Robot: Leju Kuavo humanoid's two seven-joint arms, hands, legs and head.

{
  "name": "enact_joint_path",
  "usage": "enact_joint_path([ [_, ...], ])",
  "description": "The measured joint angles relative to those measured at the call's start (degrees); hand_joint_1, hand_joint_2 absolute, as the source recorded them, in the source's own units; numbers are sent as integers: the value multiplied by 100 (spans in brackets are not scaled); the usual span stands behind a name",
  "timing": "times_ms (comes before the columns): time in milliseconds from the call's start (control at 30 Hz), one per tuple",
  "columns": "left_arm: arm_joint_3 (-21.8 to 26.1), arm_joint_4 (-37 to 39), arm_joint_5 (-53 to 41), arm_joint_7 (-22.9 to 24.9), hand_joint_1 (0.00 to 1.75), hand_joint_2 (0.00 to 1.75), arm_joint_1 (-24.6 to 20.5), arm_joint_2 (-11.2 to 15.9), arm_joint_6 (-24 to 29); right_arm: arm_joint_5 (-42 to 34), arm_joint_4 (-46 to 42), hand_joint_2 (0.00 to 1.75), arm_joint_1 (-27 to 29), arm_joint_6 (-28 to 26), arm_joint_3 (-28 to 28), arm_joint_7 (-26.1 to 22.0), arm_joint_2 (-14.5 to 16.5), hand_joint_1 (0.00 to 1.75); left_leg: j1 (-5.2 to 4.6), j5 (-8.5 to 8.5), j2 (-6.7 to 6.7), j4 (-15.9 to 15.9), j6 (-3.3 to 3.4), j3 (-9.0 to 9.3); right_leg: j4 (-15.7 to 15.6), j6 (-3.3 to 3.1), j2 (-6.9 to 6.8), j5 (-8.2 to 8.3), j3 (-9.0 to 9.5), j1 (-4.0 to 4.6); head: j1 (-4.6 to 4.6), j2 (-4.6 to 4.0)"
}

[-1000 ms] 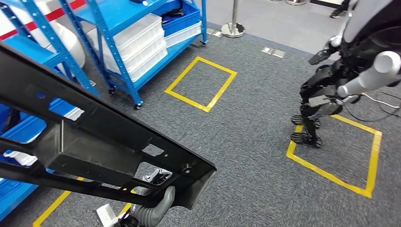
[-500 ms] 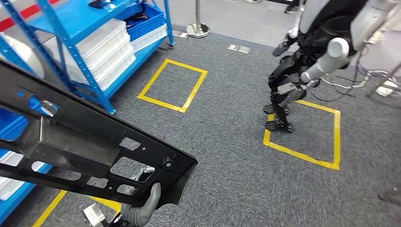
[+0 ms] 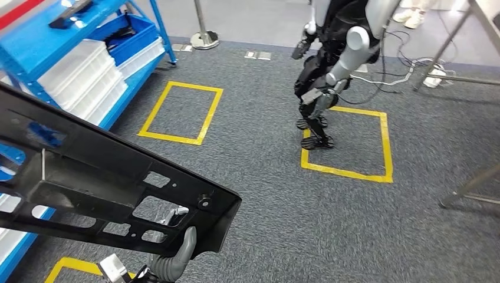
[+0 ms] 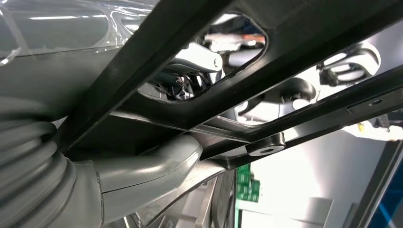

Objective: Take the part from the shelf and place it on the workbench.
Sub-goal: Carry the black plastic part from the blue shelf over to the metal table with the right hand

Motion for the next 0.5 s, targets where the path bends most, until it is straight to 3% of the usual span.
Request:
enact_joint_path([
  [33, 5, 0, 0, -2, 175, 175, 4, 1, 0, -13, 0, 0, -9, 0, 0, 4, -2, 0, -3, -89, -34, 302, 6, -143, 1, -14, 78, 10, -10, 8, -3, 0],
  [67, 8, 0, 0, -5, 175, 175, 6, 1, 0, -24, 0, 0, -13, 0, 0, 8, -5, 0, -7, -69, -53, 399, 23, -192, 1, -24, 157, 18, -15, 19, -4, 0],
  [100, 10, 0, -1, -7, 175, 175, 5, 1, -1, -27, 0, 0, -17, 0, 0, 13, -9, 0, -16, 63, -77, 247, 55, -126, 1, -30, 241, 27, -15, 30, -5, 0],
  [133, 14, 0, -1, -9, 175, 175, 2, 1, -2, -21, 0, 0, -24, 0, 0, 16, -12, 0, -27, 275, -138, -127, 102, 45, 1, -31, 325, 36, -11, 40, -5, 0],
  [200, 23, -3, -2, -11, 175, 175, -14, -1, -10, 4, -3, 0, -57, 0, 0, 18, -9, 0, -47, 632, -396, -985, 214, 431, 2, -18, 478, 60, -22, 47, -4, 0],
  [267, 35, -10, -8, -13, 175, 175, -36, -3, -26, 23, -6, 0, -99, 0, -1, 15, -5, 0, -67, 740, -537, -1373, 256, 594, 6, 22, 611, 93, -70, 29, -3, 0],
  [333, 44, -16, -17, -14, 175, 175, -61, -16, -47, 31, -6, 0, -114, 0, -1, 16, -15, 0, -66, 765, -430, -1424, 238, 608, 15, 77, 710, 120, -120, 14, -6, 0],
  [400, 46, -28, -39, -15, 175, 175, -88, -45, -64, 38, -7, 0, -124, 0, 1, 27, -28, 0, -34, 808, -300, -1482, 242, 627, 174, 127, 492, 1, -211, 34, 5, -1],
  [467, 50, -42, -70, -14, 175, 175, -106, -71, -72, 57, -9, 0, -161, 0, 1, 53, -32, 0, -16, 834, -144, -1512, 255, 632, 775, 178, 139, -366, -484, 35, 26, -1],
  [500, 51, -48, -86, -14, 175, 175, -111, -78, -74, 69, -9, 0, -181, 0, 1, 69, -32, 0, -12, 836, -56, -1511, 261, 625, 1186, 206, 55, -564, -665, 15, 34, 0],
])
